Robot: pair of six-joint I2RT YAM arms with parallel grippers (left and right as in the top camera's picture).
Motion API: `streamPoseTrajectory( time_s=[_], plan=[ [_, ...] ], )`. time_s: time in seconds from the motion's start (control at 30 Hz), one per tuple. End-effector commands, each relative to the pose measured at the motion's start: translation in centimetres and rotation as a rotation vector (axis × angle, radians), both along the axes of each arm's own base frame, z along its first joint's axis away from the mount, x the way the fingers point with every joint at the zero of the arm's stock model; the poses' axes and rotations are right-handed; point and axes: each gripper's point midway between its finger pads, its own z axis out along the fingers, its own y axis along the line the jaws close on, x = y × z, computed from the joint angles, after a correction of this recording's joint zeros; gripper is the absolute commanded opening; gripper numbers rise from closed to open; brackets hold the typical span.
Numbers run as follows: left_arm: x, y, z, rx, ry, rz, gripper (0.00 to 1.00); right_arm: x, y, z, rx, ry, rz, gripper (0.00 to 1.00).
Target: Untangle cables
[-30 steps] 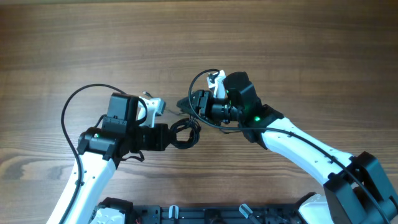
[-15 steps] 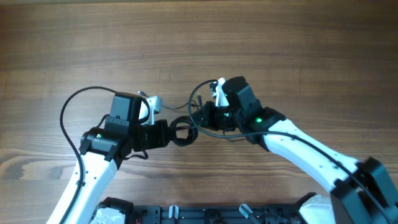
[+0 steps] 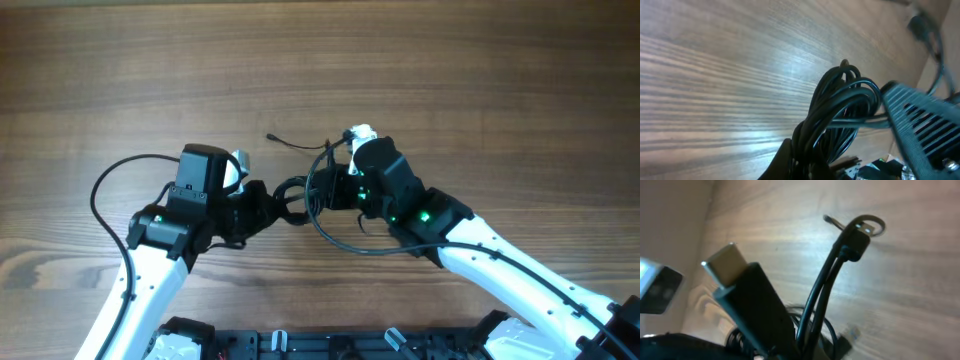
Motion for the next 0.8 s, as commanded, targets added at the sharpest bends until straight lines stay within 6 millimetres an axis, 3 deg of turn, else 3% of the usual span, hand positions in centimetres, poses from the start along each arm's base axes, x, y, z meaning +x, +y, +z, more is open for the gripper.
streamPoseTrajectory(
  time_s=[0.0, 0.13, 0.33, 0.43, 0.57, 0.77],
  plan=[
    [-0.3, 2.4, -1.4, 0.074, 0.104, 0.175, 0.04, 2.9, -1.5, 3.1, -0.048, -0.216, -0.040, 0.05],
    [-0.4, 2.4, -2.0, 0.061, 0.173, 0.234, 0.04, 3.2, -0.4, 4.8, -0.042, -0.339, 0.046, 0.05],
    [0.4, 2.3, -3.7, 0.069, 0.237, 0.278, 0.04, -0.3, 2.4, 5.2, 0.106, -0.231, 0.223, 0.05],
    [2.1, 1.4, -2.8, 0.011, 0.175, 0.263, 0.04, -1.8, 2.6, 3.2, 0.055, -0.160, 0.245, 0.05],
    [2.5, -0.1, -1.1, -0.082, 0.123, 0.206, 0.04, -1.6, 1.8, -0.1, -0.023, -0.058, 0.181, 0.05],
    [1.7, -1.9, 0.4, -0.174, 0.104, 0.092, 0.04, -2.0, 4.5, -1.0, 0.049, -0.042, 0.273, 0.04]
  ],
)
